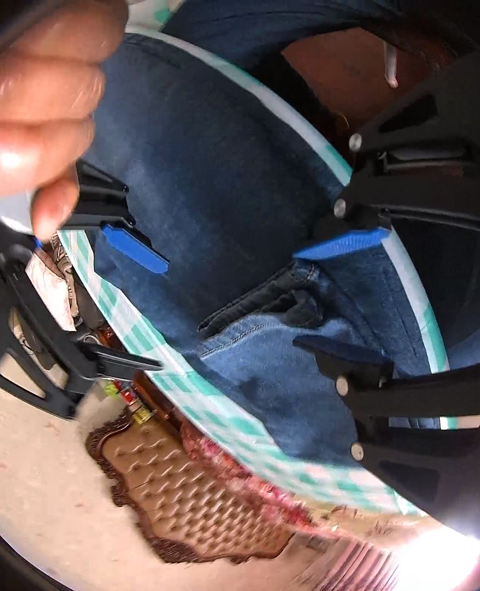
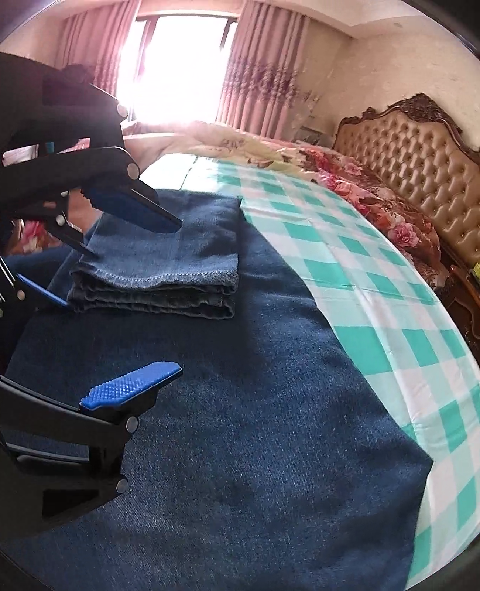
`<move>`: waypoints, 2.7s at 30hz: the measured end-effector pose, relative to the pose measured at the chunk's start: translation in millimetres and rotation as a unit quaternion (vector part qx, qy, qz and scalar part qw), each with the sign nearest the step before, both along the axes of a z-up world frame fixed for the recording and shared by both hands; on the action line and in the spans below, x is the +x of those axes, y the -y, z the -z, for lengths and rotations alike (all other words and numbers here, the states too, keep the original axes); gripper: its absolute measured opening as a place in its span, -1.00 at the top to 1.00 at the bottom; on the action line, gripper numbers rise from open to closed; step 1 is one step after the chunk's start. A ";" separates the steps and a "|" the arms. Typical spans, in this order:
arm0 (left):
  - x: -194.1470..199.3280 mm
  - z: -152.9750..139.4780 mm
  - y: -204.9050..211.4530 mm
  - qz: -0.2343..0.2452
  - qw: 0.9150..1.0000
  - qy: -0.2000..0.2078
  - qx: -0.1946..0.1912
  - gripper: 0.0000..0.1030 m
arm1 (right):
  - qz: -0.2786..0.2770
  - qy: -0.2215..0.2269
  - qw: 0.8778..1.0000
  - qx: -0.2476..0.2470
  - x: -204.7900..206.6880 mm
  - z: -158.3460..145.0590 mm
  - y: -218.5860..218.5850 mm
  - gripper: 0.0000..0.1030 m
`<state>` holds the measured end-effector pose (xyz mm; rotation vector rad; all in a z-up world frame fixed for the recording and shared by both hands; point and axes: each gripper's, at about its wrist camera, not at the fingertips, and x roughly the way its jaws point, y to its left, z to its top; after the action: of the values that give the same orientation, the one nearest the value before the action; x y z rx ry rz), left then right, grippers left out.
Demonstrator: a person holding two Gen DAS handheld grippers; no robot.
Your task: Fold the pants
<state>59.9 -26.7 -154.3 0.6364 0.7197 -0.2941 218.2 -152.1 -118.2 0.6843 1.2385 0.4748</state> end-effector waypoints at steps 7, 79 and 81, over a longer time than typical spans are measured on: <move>0.7 -19.6 -13.9 -0.024 0.998 0.019 -0.048 0.70 | 0.004 -0.022 1.000 -0.001 3.3 1.0 2.4 -0.47; -27.2 -51.1 -0.7 -0.050 0.960 0.028 -0.273 -0.25 | -0.004 0.077 0.970 -0.229 11.9 6.7 24.0 0.56; -39.3 -49.6 -45.0 -0.136 0.950 0.067 -0.274 -0.46 | 0.003 0.087 0.964 -0.250 9.0 3.0 20.9 0.50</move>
<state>20.6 18.3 -104.7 0.0248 0.5514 -0.1809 227.2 -173.0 -121.2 0.2108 1.1280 0.1960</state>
